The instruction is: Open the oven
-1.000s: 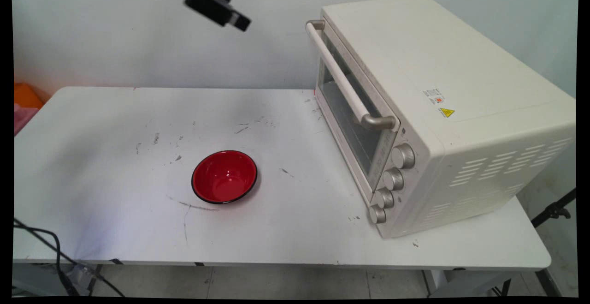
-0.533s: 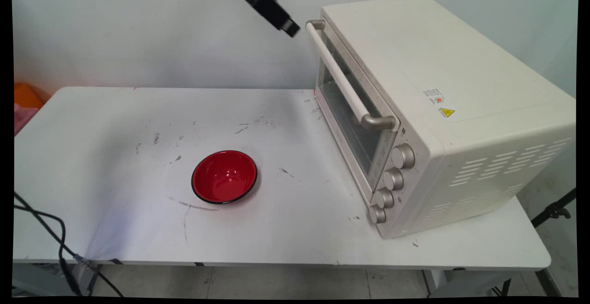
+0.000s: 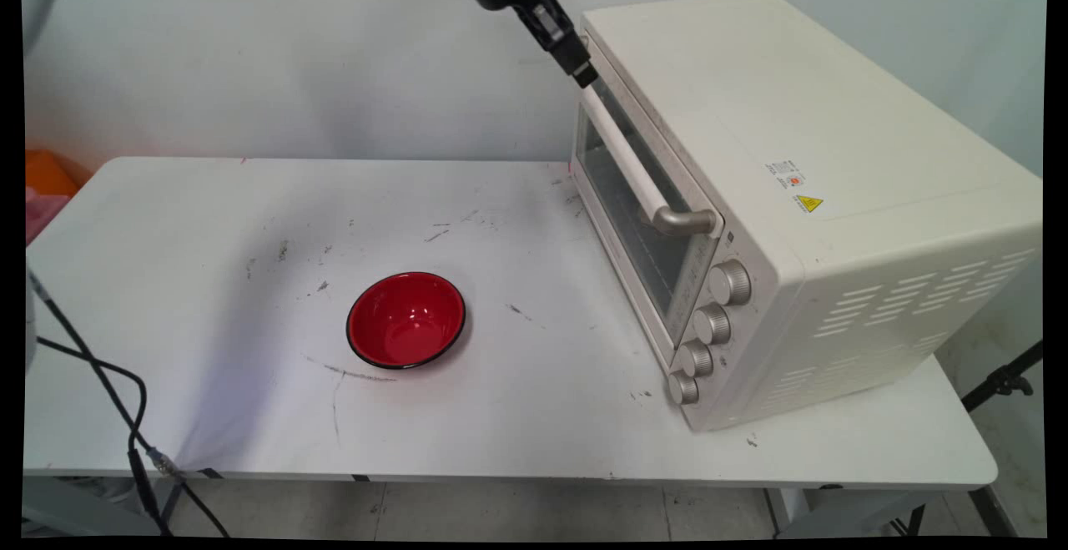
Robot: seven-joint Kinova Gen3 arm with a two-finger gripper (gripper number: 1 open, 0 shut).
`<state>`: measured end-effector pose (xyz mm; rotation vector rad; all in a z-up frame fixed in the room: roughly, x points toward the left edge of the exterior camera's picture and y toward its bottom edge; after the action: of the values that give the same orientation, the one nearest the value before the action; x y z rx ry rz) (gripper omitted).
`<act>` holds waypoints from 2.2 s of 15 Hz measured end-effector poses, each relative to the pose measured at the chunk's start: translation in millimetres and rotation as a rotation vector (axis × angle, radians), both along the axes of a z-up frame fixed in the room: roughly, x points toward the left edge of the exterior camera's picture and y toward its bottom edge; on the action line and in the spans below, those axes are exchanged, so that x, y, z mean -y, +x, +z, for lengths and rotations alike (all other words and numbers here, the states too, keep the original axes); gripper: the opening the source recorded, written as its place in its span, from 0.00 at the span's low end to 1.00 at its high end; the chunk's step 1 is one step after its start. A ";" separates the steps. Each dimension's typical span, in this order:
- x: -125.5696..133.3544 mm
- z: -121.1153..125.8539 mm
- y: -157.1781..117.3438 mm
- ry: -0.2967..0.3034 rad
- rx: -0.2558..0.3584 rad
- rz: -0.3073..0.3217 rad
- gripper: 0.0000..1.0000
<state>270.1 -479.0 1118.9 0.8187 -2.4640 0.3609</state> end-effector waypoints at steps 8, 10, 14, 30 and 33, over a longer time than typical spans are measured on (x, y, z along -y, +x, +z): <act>24.6 -14.2 -28.0 0.050 0.034 -0.050 0.00; 31.0 -19.4 -32.2 0.061 0.038 -0.052 0.00; 41.2 -29.4 -37.8 0.077 0.044 -0.053 0.00; 43.6 -62.0 -33.2 0.133 0.092 -0.073 0.00; 34.5 -68.5 -22.9 0.136 0.105 -0.084 0.00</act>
<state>247.2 -513.6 1050.4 0.7650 -2.6351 0.2128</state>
